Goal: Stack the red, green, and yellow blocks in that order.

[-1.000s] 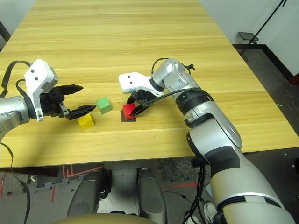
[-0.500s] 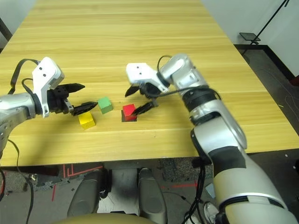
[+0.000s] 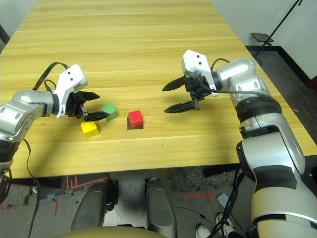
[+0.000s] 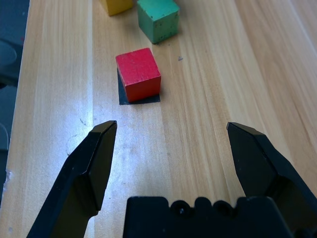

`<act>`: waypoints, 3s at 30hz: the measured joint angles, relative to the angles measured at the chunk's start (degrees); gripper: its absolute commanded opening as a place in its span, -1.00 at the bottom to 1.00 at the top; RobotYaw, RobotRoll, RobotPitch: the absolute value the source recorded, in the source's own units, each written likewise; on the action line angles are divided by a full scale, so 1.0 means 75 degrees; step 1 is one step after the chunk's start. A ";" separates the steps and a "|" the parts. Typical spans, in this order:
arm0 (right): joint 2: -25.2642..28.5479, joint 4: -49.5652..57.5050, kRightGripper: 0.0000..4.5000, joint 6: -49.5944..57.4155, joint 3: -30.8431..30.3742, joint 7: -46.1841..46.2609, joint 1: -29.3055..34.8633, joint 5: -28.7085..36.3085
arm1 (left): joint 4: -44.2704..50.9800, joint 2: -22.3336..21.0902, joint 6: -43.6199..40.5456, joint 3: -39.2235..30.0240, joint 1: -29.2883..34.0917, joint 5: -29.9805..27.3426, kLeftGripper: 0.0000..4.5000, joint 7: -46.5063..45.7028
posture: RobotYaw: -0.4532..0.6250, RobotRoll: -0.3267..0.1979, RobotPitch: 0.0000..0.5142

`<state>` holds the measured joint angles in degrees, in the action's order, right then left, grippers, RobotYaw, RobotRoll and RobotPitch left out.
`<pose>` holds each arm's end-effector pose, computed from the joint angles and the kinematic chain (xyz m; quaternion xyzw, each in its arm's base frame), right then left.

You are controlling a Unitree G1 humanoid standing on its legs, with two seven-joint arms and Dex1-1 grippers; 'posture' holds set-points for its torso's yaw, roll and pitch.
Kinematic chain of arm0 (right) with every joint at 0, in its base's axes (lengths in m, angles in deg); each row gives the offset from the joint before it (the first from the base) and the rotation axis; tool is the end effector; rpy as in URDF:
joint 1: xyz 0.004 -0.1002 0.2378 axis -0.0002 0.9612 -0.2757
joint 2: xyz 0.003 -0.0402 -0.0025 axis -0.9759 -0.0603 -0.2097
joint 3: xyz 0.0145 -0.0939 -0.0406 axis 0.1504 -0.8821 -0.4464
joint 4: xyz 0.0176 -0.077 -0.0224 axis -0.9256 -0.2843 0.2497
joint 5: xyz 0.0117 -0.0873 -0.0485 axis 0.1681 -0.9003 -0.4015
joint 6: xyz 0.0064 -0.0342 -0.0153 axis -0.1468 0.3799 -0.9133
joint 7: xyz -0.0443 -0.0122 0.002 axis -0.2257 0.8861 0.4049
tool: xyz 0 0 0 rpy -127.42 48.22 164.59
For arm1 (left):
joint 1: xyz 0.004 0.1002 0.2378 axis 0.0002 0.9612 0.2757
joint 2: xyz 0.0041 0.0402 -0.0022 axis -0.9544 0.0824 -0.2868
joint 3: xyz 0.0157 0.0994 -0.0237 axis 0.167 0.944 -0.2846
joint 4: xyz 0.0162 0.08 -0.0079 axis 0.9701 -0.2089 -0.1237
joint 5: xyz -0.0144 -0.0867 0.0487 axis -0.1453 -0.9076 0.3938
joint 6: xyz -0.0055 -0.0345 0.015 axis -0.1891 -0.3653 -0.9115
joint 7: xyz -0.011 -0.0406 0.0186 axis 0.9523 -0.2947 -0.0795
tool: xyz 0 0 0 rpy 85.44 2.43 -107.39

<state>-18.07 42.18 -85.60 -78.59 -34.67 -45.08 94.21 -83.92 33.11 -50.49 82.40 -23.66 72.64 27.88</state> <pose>0.3395 -0.2684 0.2279 -0.2490 0.1396 0.6377 0.7154 0.2967 0.1909 0.1917 0.1939 0.2091 -0.4837 0.8275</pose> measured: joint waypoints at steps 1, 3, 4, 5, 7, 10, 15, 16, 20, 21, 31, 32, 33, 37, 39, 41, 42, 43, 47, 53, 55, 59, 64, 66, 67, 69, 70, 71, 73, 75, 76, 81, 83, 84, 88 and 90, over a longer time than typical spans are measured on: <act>0.0000 0.0118 0.99 0.0078 0.0106 0.0002 0.0107 -0.0015 | -0.0121 0.0060 0.0025 0.0057 -0.0026 0.0079 1.00 0.0036 | 0.24 0.17 -0.50; 0.0004 0.0382 0.99 0.0245 0.0257 0.0008 0.0301 -0.0065 | -0.0351 0.0184 0.0119 0.0164 -0.0065 0.0186 1.00 0.0090 | 0.22 0.18 -0.49; 0.0002 0.0537 0.99 0.0335 0.0341 0.0008 0.0393 -0.0079 | -0.0478 0.0250 0.0155 0.0213 -0.0095 0.0277 1.00 0.0104 | 0.22 0.18 -0.49; -0.0002 0.0668 0.99 0.0407 0.0419 0.0006 0.0456 -0.0084 | -0.0593 0.0295 0.0210 0.0241 -0.0105 0.0355 1.00 0.0116 | 0.20 0.19 -0.48; 0.0001 0.0961 0.99 0.0553 0.0573 -0.0003 0.0607 -0.0100 | -0.0885 0.0397 0.0324 0.0261 -0.0129 0.0490 1.00 0.0142 | 0.19 0.20 -0.47; -0.0006 0.1262 0.99 0.0763 0.0778 -0.0002 0.0762 -0.0104 | -0.1270 0.0599 0.0515 0.0294 -0.0146 0.0698 1.00 0.0151 | 0.18 0.21 -0.45; -0.0032 0.1633 1.00 0.1053 0.1055 0.0074 0.0964 -0.0127 | -0.1640 0.0951 0.0622 0.0298 -0.0211 0.0963 0.75 0.0111 | 0.16 0.23 -0.44; -0.0039 0.1672 1.00 0.1079 0.1088 0.0088 0.0975 -0.0132 | -0.1656 0.1045 0.0581 0.0265 -0.0226 0.0969 0.63 0.0064 | 0.17 0.23 -0.44; -0.0070 0.1795 1.00 0.1137 0.1153 0.0139 0.1027 -0.0136 | -0.1655 0.1246 0.0282 0.0232 -0.0341 0.0969 0.03 -0.0057 | 0.18 0.26 -0.45; -0.0073 0.1797 1.00 0.1154 0.1179 0.0175 0.1050 -0.0136 | -0.1613 0.1283 0.0128 0.0189 -0.0422 0.0965 -0.08 -0.0103 | 0.19 0.27 -0.46; -0.0092 0.1929 1.00 0.1248 0.1366 0.0350 0.1364 -0.0138 | 0.0831 0.1131 -0.2675 -0.0047 -0.1310 0.0366 -0.07 -0.0274 | 0.22 0.39 -0.46; -0.0092 0.1963 1.00 0.1267 0.1379 0.0362 0.1419 -0.0137 | 0.1120 0.1138 -0.2957 -0.0037 -0.1385 0.0258 -0.07 -0.0285 | 0.22 0.40 -0.45; -0.0092 0.1981 1.00 0.1295 0.1390 0.0379 0.1479 -0.0137 | 0.1428 0.1155 -0.3252 -0.0027 -0.1473 0.0111 -0.07 -0.0313 | 0.21 0.41 -0.45; -0.0092 0.2097 1.00 0.1367 0.1412 0.0444 0.1553 -0.0137 | 0.1924 0.1370 -0.3801 0.0153 -0.1620 -0.0226 -0.07 -0.0484 | 0.20 0.42 -0.44; -0.0091 0.2143 1.00 0.1380 0.1452 0.0473 0.1573 -0.0136 | 0.1906 0.1577 -0.3822 0.0255 -0.1619 -0.0255 -0.07 -0.0642 | 0.18 0.43 -0.43; -0.0091 0.2221 1.00 0.1420 0.1466 0.0501 0.1614 -0.0135 | 0.1819 0.1685 -0.3674 0.0415 -0.1620 -0.0247 -0.07 -0.0782 | 0.16 0.44 -0.43; -0.0090 0.2265 1.00 0.1445 0.1484 0.0513 0.1647 -0.0134 | 0.1733 0.1726 -0.3607 0.0472 -0.1624 -0.0242 -0.07 -0.0830 | 0.15 0.44 -0.43; -0.0087 0.2327 1.00 0.1473 0.1527 0.0530 0.1727 -0.0133 | 0.1597 0.1848 -0.3519 0.0517 -0.1631 -0.0229 -0.07 -0.0905 | 0.14 0.44 -0.42; -0.0070 0.2561 1.00 0.1625 0.1640 0.0606 0.1914 -0.0129 | 0.1128 0.2060 -0.3078 0.0693 -0.1691 -0.0177 -0.07 -0.1035 | 0.10 0.44 -0.40; -0.0004 0.2790 1.00 0.1791 0.1739 0.0670 0.2158 -0.0127 | 0.0517 0.2076 -0.2449 0.0895 -0.1744 0.0015 -0.07 -0.1019 | 0.07 0.43 -0.38; 0.0015 0.2857 1.00 0.1844 0.1789 0.0689 0.2177 -0.0125 | 0.0398 0.2081 -0.2318 0.0919 -0.1745 0.0075 -0.07 -0.1010 | 0.06 0.42 -0.37; 0.0082 0.3004 1.00 0.1934 0.1898 0.0730 0.2244 -0.0118 | 0.0139 0.2168 -0.2061 0.1002 -0.1744 0.0130 -0.07 -0.0993 | 0.05 0.41 -0.35; 0.0103 0.3043 1.00 0.2019 0.1937 0.0733 0.2266 -0.0119 | 0.0062 0.2330 -0.1917 0.1040 -0.1744 0.0151 -0.07 -0.0972 | 0.04 0.40 -0.33; 0.0103 0.3051 1.00 0.2034 0.1937 0.0733 0.2266 -0.0120 | 0.0062 0.2390 -0.1859 0.1053 -0.1744 0.0150 -0.07 -0.0954 | 0.04 0.40 -0.31; 0.0103 0.3054 1.00 0.2037 0.1937 0.0733 0.2266 -0.0120 | 0.0062 0.2404 -0.1835 0.1058 -0.1744 0.0151 -0.07 -0.0949 | 0.04 0.40 -0.31; 0.0104 0.3059 1.00 0.2049 0.1937 0.0731 0.2266 -0.0120 | 0.0062 0.2410 -0.1797 0.1074 -0.1743 0.0153 -0.07 -0.0942 | 0.04 0.40 -0.30; 0.0105 0.3063 1.00 0.2056 0.1937 0.0731 0.2266 -0.0120 | 0.0062 0.2409 -0.1787 0.1091 -0.1743 0.0155 -0.07 -0.0934 | 0.03 0.39 -0.30; 0.0105 0.3070 1.00 0.2063 0.1937 0.0731 0.2266 -0.0120 | 0.0062 0.2406 -0.1780 0.1121 -0.1741 0.0161 -0.07 -0.0915 | 0.03 0.39 -0.29; 0.0106 0.3088 1.00 0.2079 0.1937 0.0731 0.2266 -0.0120 | 0.0059 0.2404 -0.1765 0.1159 -0.1724 0.0169 -0.07 -0.0881 | 0.03 0.39 -0.29; 0.0106 0.3130 1.00 0.2114 0.1937 0.0732 0.2267 -0.0120 | 0.0019 0.2384 -0.1685 0.1176 -0.1696 0.0236 -0.07 -0.0848 | 0.03 0.39 -0.29; 0.0106 0.3137 1.00 0.2119 0.1937 0.0732 0.2267 -0.0120 | 0.0006 0.2365 -0.1657 0.1177 -0.1687 0.0253 -0.07 -0.0833 | 0.02 0.39 -0.29; 0.0107 0.3153 1.00 0.2174 0.1941 0.0743 0.2286 -0.0120 | -0.0132 0.2292 -0.1450 0.1237 -0.1583 0.0405 -0.07 -0.0719 | 0.02 0.39 -0.29; 0.0106 0.3186 1.00 0.2187 0.1941 0.0748 0.2300 -0.0120 | -0.0140 0.2281 -0.1366 0.1265 -0.1582 0.0436 -0.07 -0.0676 | 0.01 0.38 -0.28; 0.0106 0.3221 1.00 0.2190 0.1942 0.0751 0.2311 -0.0120 | -0.0147 0.2281 -0.1336 0.1281 -0.1582 0.0464 -0.07 -0.0653 | 0.01 0.38 -0.28; 0.0111 0.3284 1.00 0.2195 0.1947 0.0771 0.2331 -0.0120 | -0.0194 0.2282 -0.1258 0.1309 -0.1553 0.0552 -0.07 -0.0592 | 0.01 0.38 -0.29; 0.0133 0.3284 1.00 0.2195 0.1947 0.0782 0.2334 -0.0120 | -0.0221 0.2284 -0.1215 0.1308 -0.1528 0.0591 -0.07 -0.0569 | 0.01 0.37 -0.29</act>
<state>-17.07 66.81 -69.14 -63.99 -28.81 -27.58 93.31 -85.58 50.24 -59.61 92.21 -35.12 77.07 23.61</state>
